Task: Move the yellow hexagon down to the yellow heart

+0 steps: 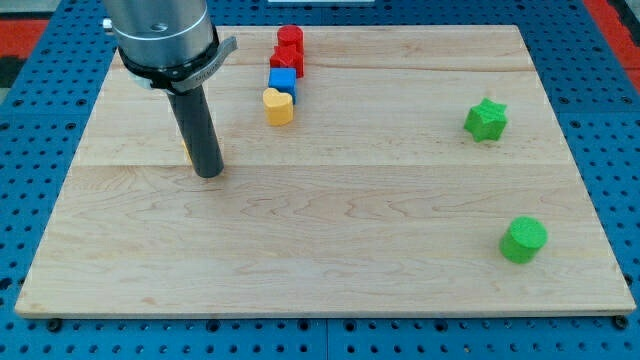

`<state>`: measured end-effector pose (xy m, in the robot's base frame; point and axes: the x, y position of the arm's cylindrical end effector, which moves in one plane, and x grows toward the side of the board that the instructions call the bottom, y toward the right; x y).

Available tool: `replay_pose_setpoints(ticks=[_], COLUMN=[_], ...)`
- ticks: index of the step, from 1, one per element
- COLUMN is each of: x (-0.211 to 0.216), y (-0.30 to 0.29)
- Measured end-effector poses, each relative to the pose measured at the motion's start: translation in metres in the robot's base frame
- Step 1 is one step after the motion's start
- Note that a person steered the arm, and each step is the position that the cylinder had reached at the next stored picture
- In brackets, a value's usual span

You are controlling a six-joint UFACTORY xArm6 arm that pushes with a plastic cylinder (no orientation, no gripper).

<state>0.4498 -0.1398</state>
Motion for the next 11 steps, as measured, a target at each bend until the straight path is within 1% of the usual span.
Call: replay_pose_setpoints(ticks=[1,2,3,4,5,6,7,8,9,10,11], x=[-0.005,-0.023,-0.055,-0.056,-0.044,-0.022,-0.023,-0.031,-0.028,-0.006,-0.029], y=[-0.051,-0.056,-0.036,-0.006,-0.03,-0.009,0.04,0.066,0.088,0.076,-0.001])
